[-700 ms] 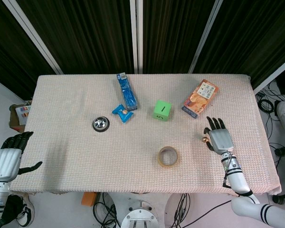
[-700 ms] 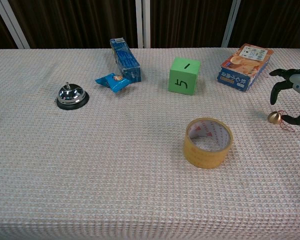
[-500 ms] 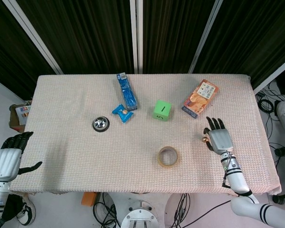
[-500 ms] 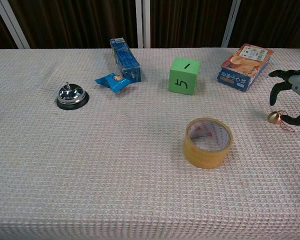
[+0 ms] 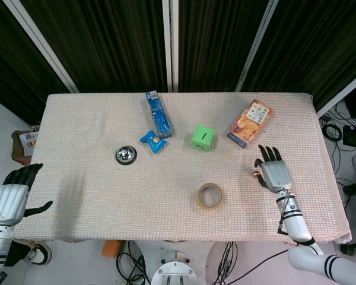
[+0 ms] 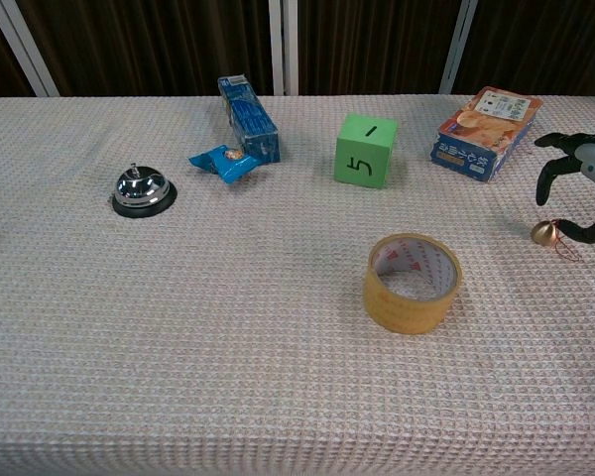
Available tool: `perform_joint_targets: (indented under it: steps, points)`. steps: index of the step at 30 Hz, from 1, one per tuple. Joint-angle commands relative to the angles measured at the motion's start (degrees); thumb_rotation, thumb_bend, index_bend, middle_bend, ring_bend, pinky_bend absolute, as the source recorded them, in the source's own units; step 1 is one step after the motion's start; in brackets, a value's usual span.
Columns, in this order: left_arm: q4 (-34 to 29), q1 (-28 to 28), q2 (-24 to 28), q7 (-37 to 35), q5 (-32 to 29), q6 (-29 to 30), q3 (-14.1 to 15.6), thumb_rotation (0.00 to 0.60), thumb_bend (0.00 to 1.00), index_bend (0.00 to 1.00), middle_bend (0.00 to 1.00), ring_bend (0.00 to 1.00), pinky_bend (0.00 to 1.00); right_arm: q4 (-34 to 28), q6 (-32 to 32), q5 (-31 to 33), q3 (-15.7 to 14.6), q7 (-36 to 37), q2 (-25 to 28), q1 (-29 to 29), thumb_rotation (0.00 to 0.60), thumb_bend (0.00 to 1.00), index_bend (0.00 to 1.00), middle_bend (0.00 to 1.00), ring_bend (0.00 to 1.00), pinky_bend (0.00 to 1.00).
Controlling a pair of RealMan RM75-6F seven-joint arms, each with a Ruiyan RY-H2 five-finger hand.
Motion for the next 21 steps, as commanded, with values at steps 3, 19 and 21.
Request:
perform_joint_targets:
  steps: [3,19,21]
  points:
    - [0.4,0.0,-0.2,-0.3,-0.2,-0.1,0.0,0.495,0.13,0.11,0.12,0.13,0.18,0.3,-0.1,0.3,-0.2,-0.5,-0.2,0.0,0.6,0.31,0.44,0.01,0.0,0.0]
    - [0.8,0.0,0.3,-1.3,-0.5,-0.4,0.1,0.491,0.13,0.11,0.12,0.13,0.18,0.5,-0.3,1.1,0.1,-1.3,-0.9,0.3,0.6,0.34,0.49,0.02,0.0,0.0]
    - [0.7,0.0,0.3,-1.4,-0.6,-0.5,0.1,0.493,0.13,0.11,0.12,0.13,0.18,0.5,-0.2,1.2,0.1,-1.5,-1.0,0.3,0.6,0.34,0.49,0.02,0.0,0.0]
